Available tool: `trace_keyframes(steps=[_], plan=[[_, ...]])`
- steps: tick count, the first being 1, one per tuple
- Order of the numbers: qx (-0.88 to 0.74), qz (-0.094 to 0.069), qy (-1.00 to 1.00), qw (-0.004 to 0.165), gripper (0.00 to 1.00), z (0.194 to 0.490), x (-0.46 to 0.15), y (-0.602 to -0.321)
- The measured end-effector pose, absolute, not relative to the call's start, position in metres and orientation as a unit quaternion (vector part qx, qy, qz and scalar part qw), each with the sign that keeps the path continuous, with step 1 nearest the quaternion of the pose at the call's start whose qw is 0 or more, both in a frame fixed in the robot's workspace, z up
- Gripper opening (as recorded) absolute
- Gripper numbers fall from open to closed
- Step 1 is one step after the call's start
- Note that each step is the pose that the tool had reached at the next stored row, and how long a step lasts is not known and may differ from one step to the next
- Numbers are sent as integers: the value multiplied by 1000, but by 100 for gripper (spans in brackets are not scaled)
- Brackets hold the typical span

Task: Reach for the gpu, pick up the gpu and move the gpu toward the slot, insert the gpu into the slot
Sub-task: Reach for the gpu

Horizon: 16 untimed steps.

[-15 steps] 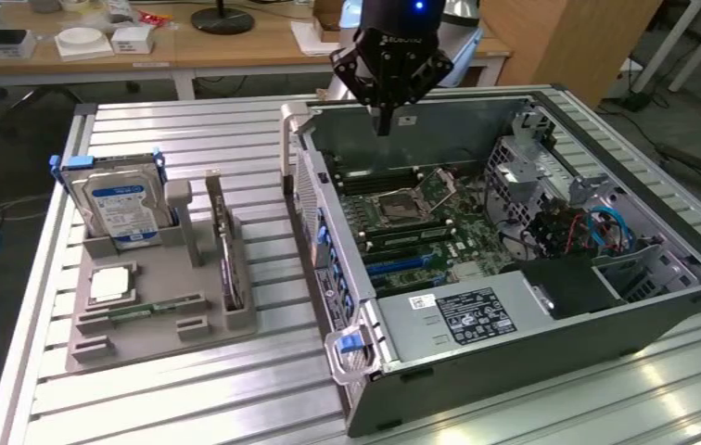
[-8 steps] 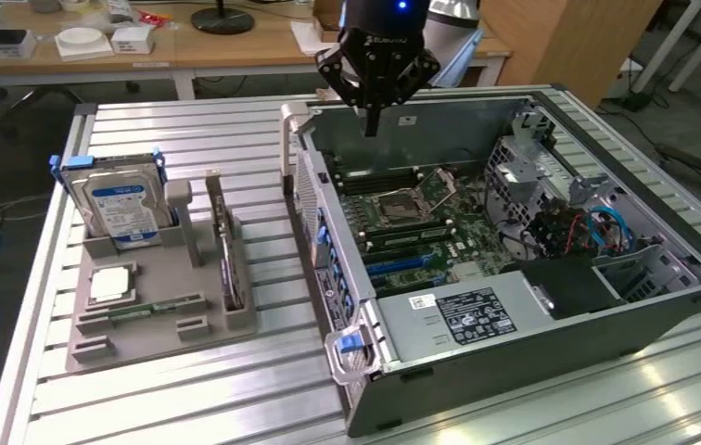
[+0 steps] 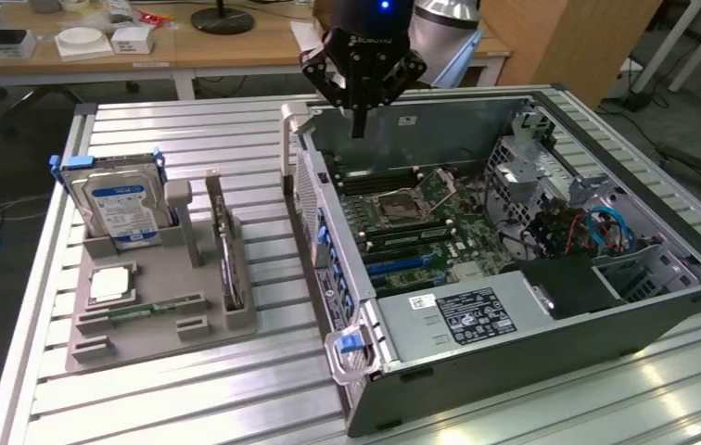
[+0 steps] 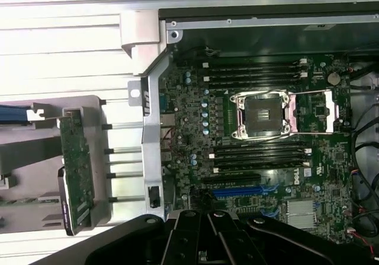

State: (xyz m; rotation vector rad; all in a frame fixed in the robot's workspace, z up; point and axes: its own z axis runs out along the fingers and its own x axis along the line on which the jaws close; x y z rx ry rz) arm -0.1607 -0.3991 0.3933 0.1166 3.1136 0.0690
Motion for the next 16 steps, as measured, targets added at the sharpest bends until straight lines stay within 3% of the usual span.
trace_keyframes(steps=[16], plan=[[37,22,999,12,10,393,-185,-399]])
